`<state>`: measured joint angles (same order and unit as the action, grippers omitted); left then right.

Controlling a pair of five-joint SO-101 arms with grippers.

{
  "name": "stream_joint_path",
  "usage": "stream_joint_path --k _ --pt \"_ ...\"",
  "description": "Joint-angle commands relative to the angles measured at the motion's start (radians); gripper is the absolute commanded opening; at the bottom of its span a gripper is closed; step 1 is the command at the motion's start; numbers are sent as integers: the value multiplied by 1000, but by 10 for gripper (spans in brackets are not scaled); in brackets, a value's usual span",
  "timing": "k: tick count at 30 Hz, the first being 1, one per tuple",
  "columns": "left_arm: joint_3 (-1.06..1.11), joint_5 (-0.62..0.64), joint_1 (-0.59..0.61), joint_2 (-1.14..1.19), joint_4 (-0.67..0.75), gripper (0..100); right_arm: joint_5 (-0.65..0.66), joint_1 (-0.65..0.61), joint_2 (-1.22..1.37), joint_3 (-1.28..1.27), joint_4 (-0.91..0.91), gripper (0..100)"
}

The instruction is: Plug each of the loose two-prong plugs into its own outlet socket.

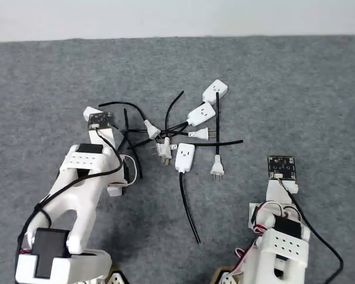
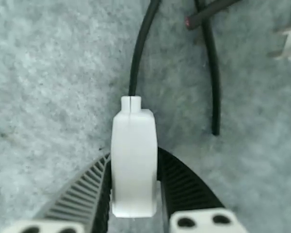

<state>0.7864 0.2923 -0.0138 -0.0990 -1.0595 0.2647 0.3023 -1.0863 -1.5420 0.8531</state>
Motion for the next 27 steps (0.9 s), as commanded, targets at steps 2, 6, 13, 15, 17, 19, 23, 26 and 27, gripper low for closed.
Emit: stream_joint_path --k 2,6,13,15,17,19,23,26,27 --pt "22 -20 6 -34 23 184 12 5 -18 14 1 9" --pt "54 -26 6 -44 20 386 12 5 -18 14 1 9" --pt "88 -112 15 -258 -23 427 35 5 -18 14 2 9" --pt "85 -140 15 -359 -80 427 35 5 -18 14 2 9" --pt "82 -166 6 -470 -132 427 35 5 -18 14 2 9" --pt "82 -195 -2 -562 -164 423 35 5 -18 14 2 9" --pt "114 -255 -117 -605 -187 248 35 5 -18 14 2 9" --pt "145 -304 -201 -542 -114 0 34 5 -18 14 2 9" --pt "154 -311 -215 -512 -87 18 34 5 -18 14 2 9"
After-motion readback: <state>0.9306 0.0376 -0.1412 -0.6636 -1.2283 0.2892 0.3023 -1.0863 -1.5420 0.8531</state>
